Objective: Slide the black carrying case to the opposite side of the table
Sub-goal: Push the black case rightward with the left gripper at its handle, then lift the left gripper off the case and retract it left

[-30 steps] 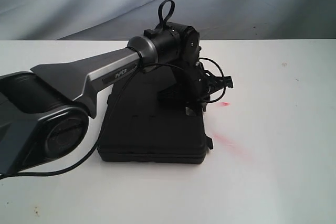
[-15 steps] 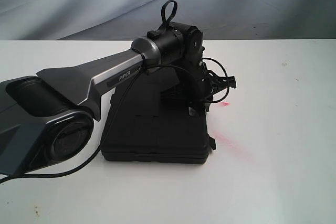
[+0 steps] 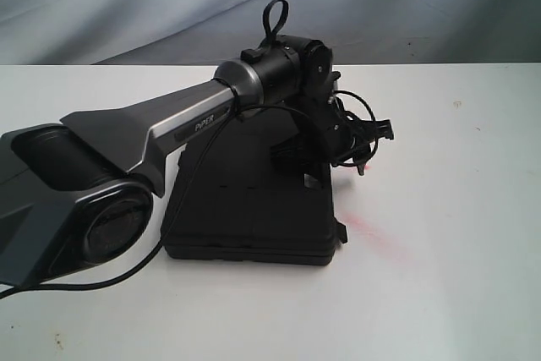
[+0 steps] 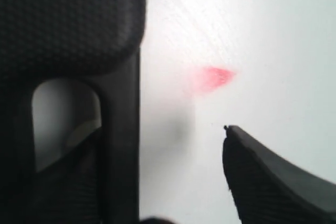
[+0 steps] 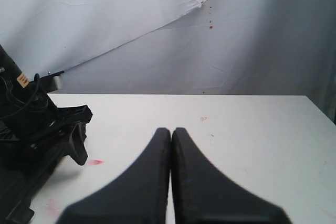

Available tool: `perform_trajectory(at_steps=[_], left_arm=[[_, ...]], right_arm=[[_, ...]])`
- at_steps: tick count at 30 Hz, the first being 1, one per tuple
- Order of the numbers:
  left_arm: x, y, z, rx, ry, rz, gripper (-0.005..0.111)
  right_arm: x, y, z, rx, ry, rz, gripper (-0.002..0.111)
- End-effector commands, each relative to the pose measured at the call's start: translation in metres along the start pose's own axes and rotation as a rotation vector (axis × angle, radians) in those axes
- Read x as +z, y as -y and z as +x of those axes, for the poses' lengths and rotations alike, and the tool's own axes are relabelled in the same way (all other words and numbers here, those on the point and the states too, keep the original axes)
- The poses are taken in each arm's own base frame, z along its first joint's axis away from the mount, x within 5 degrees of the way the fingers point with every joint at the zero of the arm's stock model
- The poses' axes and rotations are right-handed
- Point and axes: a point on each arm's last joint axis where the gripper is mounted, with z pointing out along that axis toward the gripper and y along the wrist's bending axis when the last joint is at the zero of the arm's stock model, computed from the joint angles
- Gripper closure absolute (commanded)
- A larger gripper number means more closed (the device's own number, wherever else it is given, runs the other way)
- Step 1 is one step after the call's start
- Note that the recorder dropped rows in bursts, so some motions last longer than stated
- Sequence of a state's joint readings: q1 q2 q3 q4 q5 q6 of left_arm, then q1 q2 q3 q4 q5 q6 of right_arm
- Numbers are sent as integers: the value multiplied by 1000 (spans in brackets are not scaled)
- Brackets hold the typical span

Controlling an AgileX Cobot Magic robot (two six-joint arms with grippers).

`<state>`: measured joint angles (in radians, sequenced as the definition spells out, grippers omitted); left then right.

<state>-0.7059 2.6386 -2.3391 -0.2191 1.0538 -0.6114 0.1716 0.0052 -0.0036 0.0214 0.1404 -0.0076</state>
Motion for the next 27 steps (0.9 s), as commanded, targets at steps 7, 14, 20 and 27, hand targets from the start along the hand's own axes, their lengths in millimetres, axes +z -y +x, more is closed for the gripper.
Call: perform_trajectory(at_steps=[7, 14, 20, 27], left_arm=[[-9, -4, -3, 45, 19, -48, 45], [-27, -4, -9, 120, 85, -103, 45], [-38, -9, -14, 196, 137, -187, 45], [-51, -7, -12, 248, 143, -244, 45]], right_arm=[[0, 0, 1, -20, 2, 5, 108], [0, 0, 1, -20, 2, 5, 108], [0, 0, 1, -20, 2, 5, 108], [0, 0, 1, -20, 2, 5, 108]])
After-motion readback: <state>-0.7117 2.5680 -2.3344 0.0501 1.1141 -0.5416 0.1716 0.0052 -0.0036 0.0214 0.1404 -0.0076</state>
